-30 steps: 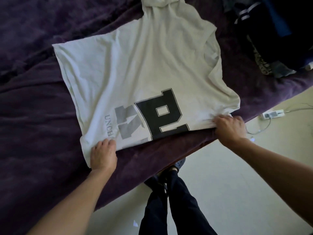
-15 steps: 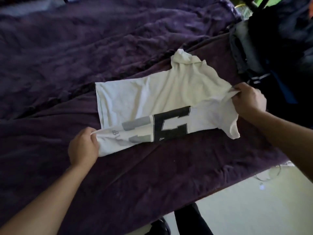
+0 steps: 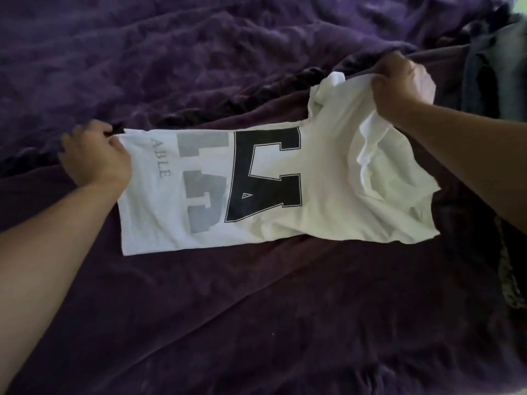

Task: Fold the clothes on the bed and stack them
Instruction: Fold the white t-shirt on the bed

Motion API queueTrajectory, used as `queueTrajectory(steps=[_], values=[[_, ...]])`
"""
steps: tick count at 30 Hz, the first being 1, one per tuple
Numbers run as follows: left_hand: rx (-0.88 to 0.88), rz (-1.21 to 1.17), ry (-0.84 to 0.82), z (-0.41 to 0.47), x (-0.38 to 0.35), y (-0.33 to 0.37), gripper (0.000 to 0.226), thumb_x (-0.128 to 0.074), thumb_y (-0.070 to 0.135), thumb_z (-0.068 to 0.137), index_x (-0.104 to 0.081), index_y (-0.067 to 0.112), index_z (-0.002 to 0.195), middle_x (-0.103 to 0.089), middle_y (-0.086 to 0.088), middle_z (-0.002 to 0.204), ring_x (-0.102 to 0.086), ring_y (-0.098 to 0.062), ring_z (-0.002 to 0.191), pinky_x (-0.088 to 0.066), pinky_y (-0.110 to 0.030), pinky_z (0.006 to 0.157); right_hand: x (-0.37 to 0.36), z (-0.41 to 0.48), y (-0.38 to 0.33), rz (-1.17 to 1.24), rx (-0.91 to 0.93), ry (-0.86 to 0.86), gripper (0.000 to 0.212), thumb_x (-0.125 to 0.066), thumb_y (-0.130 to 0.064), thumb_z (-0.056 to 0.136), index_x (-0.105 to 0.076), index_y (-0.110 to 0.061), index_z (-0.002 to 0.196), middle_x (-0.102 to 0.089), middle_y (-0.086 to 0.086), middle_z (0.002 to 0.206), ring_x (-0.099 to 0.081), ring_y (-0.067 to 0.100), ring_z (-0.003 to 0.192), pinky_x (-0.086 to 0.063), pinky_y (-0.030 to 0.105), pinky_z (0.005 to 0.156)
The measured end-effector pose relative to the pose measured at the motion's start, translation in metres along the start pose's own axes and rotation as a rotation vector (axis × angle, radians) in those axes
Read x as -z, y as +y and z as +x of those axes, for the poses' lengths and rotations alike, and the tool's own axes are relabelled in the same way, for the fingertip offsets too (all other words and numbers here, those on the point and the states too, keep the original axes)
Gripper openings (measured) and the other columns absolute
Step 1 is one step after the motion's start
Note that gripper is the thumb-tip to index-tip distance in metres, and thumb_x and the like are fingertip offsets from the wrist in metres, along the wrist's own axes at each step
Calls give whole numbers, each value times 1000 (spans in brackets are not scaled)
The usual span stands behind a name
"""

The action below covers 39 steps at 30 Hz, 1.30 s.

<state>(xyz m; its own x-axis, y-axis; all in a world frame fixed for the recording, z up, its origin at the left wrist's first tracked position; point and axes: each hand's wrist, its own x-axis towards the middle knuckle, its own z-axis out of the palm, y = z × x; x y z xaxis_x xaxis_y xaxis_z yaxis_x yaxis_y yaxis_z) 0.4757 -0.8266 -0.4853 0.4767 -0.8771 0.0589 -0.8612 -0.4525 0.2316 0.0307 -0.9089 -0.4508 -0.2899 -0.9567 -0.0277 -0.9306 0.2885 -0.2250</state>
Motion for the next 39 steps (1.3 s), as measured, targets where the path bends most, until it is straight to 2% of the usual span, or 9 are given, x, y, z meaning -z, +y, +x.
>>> queueTrajectory(steps=[4, 7, 10, 16, 20, 25, 29, 34, 39], values=[[-206, 28, -53, -35, -34, 27, 31, -55, 13, 85, -60, 11, 115, -50, -20, 121, -44, -42, 113, -38, -52, 92, -18, -9, -1, 41, 310, 114, 32, -51, -26, 85, -61, -16, 114, -57, 13, 118, -52, 34, 109, -43, 42, 84], [-443, 7, -232, -87, -61, 52, 34, -54, 17, 79, -64, 11, 111, -53, -18, 119, -49, -41, 108, -45, -51, 85, -44, -68, 11, 142, 663, -273, 22, -62, -14, 86, -70, -11, 106, -68, 12, 104, -65, 32, 94, -50, 36, 78], [-453, 81, -394, -114, -80, 65, 42, -68, 16, 79, -60, 13, 120, -48, -20, 131, -46, -42, 116, -45, -52, 83, -69, -86, 50, -189, 859, -450, 19, -64, -23, 78, -72, -18, 95, -67, 6, 111, -63, 30, 104, -50, 40, 80], [-380, 146, -502, -110, -97, 70, 53, -66, 23, 85, -49, 19, 135, -33, -18, 146, -32, -39, 132, -40, -55, 93, -38, -5, 93, -313, 340, -135, 28, -53, -25, 83, -70, -14, 102, -56, 12, 123, -46, 37, 113, -38, 49, 86], [-357, 173, -542, -108, -98, 75, 53, -61, 25, 88, -44, 21, 138, -28, -16, 149, -25, -37, 135, -37, -54, 98, -26, 41, 54, 68, 26, -153, 46, -53, -43, 86, -59, -17, 123, -54, 11, 130, -49, 35, 119, -42, 44, 95], [-340, 170, -599, -100, -98, 76, 55, -59, 28, 90, -40, 25, 142, -22, -13, 153, -20, -34, 139, -37, -52, 100, -43, 64, -2, 173, -30, -457, 98, -84, -46, 64, -37, -13, 143, -56, 6, 132, -52, 27, 122, -46, 37, 97], [-340, 189, -636, -98, -94, 74, 56, -55, 30, 92, -34, 28, 145, -16, -11, 155, -16, -31, 141, -35, -51, 103, -44, 63, 1, 326, -93, -626, 35, -84, -21, 68, -70, -8, 97, -62, 3, 82, -60, 18, 71, -49, 27, 65], [-311, 182, -628, -98, -83, 85, 52, -62, 26, 88, -44, 21, 136, -26, -13, 150, -25, -35, 135, -35, -50, 100, -16, 39, 50, 274, -97, -255, 33, -72, -41, 78, -72, -22, 105, -66, -4, 90, -61, 16, 88, -48, 30, 76], [-365, 21, -601, -114, -79, 118, 45, -62, 22, 87, -51, 14, 130, -36, -11, 142, -36, -32, 129, -37, -43, 104, -18, 18, 69, 238, -96, -272, 59, -71, -59, 68, -64, -21, 112, -67, -2, 107, -61, 21, 101, -48, 34, 80]])
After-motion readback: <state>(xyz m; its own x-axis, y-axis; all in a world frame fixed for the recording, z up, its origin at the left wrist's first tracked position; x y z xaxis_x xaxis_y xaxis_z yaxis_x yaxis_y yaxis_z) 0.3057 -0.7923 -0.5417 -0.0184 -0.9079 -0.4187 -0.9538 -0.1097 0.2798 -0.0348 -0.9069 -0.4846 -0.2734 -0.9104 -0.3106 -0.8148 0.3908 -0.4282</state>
